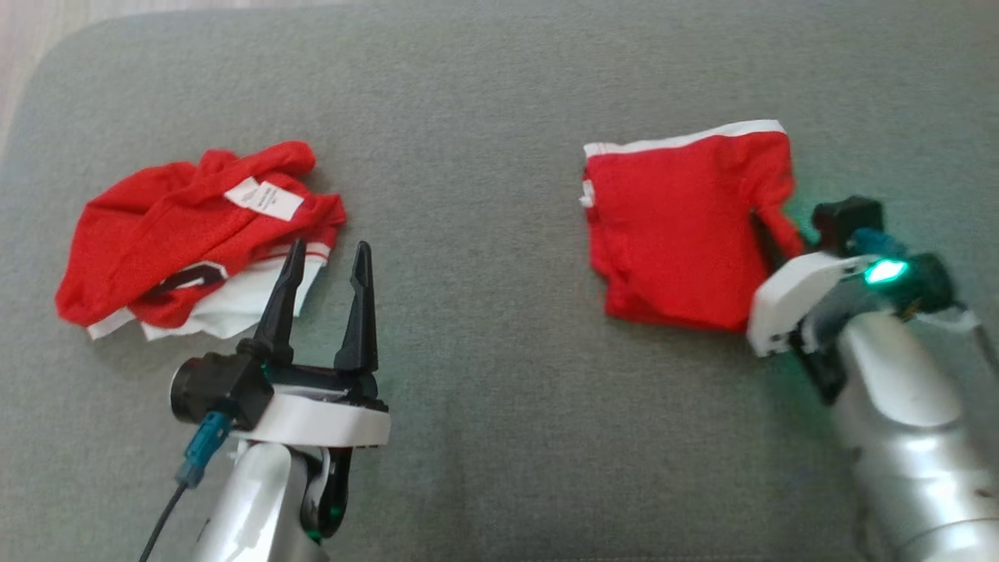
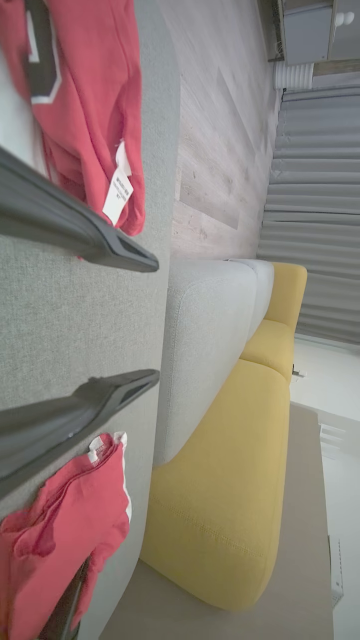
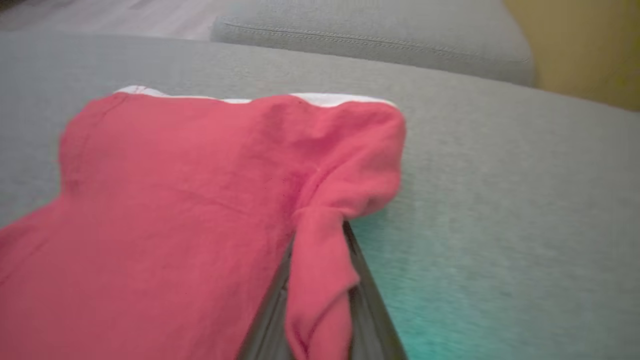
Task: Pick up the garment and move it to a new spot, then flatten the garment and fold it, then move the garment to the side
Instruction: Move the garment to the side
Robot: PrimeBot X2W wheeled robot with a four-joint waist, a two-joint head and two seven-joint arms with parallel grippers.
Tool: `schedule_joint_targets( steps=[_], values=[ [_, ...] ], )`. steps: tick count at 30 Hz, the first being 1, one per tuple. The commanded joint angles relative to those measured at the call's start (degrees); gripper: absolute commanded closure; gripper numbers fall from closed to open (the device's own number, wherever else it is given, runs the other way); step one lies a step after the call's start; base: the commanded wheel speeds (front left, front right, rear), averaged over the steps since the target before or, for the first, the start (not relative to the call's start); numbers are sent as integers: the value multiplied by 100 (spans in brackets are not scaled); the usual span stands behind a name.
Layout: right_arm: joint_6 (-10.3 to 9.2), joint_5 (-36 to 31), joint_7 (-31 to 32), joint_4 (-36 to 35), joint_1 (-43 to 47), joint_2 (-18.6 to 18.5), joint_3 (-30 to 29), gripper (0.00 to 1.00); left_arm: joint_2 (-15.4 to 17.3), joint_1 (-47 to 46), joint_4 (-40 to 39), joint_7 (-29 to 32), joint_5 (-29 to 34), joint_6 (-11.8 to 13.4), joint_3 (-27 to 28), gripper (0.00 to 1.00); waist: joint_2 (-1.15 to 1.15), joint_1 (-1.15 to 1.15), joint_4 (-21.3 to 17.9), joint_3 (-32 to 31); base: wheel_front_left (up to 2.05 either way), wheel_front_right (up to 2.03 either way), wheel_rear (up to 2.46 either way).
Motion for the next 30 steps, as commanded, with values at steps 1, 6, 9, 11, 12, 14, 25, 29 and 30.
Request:
schedule_joint_targets(
  steps=[1,6,9,11,12,14,25,29,30],
  values=[
    [-4,-38,23,-243,-196,-241,155,100,36,-129,-192,-29,4,9,197,0,0,0,-52,-23,0,0,0],
    [-4,-61,257,-448,-239,-1300,366,100,36,-172,-226,-29,-5,-11,193,0,0,0,-73,43,0,0,0],
    [-4,-131,321,-397,-232,-1957,259,100,36,-250,-236,-29,-2,-37,167,0,0,0,-28,135,0,0,0],
    [-4,-127,336,-306,-249,-2279,94,100,36,-309,-249,-29,9,-53,178,0,0,0,5,193,0,0,0],
    [-4,-162,332,-270,-264,-2424,25,100,36,-332,-259,-29,15,-61,188,0,0,0,20,226,0,0,0],
    [-4,-199,320,-203,-309,-2626,-156,100,36,-361,-280,-29,30,-75,211,0,0,0,46,287,0,0,0],
    [-4,-282,92,-16,-425,-2833,-622,100,36,-356,-284,-29,47,-117,232,0,0,0,132,421,0,0,0],
    [-4,-333,33,37,-446,-2785,-658,100,36,-349,-264,-29,64,-124,245,0,0,0,135,397,0,0,0],
    [-4,-339,20,54,-449,-2765,-673,100,36,-344,-258,-29,71,-125,253,0,0,0,132,385,0,0,0]
  ],
)
